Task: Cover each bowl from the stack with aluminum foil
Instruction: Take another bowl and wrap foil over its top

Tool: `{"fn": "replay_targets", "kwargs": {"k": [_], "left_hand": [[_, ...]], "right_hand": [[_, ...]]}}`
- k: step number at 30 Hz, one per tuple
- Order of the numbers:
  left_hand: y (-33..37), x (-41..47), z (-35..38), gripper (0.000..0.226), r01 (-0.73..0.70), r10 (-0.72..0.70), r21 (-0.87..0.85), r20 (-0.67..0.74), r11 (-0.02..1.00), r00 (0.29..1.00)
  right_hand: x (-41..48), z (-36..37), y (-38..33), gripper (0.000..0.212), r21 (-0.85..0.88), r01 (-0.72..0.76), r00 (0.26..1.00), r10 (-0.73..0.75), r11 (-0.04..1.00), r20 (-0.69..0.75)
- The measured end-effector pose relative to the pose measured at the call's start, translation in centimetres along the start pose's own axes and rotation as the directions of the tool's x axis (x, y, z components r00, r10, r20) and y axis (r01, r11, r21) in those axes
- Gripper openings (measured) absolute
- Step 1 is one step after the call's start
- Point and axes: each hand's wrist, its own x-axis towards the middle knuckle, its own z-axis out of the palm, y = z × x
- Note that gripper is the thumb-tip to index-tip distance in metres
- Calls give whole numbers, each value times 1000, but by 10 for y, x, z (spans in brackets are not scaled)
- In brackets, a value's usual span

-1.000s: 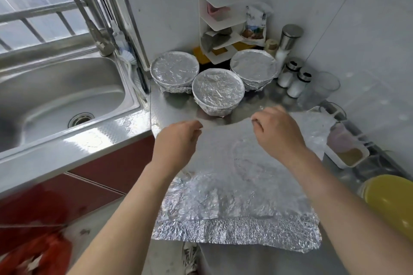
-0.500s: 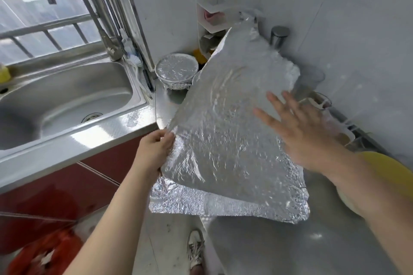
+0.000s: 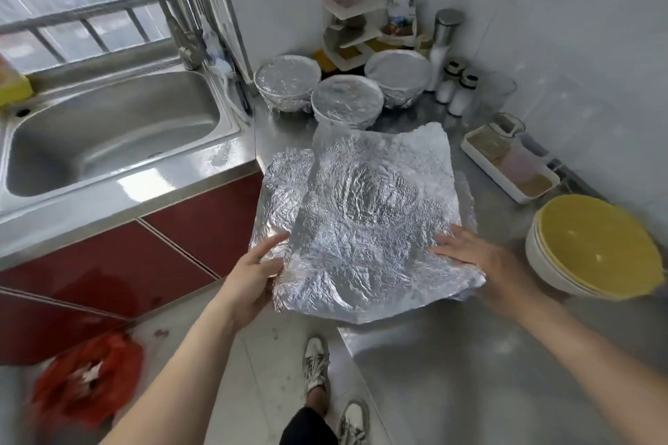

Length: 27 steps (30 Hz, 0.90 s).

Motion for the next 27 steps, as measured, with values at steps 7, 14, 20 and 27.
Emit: {"fn": "replay_targets", "kwargs": {"k": [7,14,20,27], "left_hand": [[-12,9,-4,88,-117,104,135,104,984,989],[-6,27,15,66,-488,389,615,299,619,871],[-11,54,30,26,-321,468,825,78,466,880],[-23,65,37,29,-277,406,930,162,241,899]], "right_hand": [[-18,4,7,56,306,-101,995,99,947,24],[-18,0,15,38,362,-86,996,79,928,36],[-19,16,35,38,299,-169,982,186,939,-29],[-10,35,56,54,-7,-415,907,413,910,-88]]}}
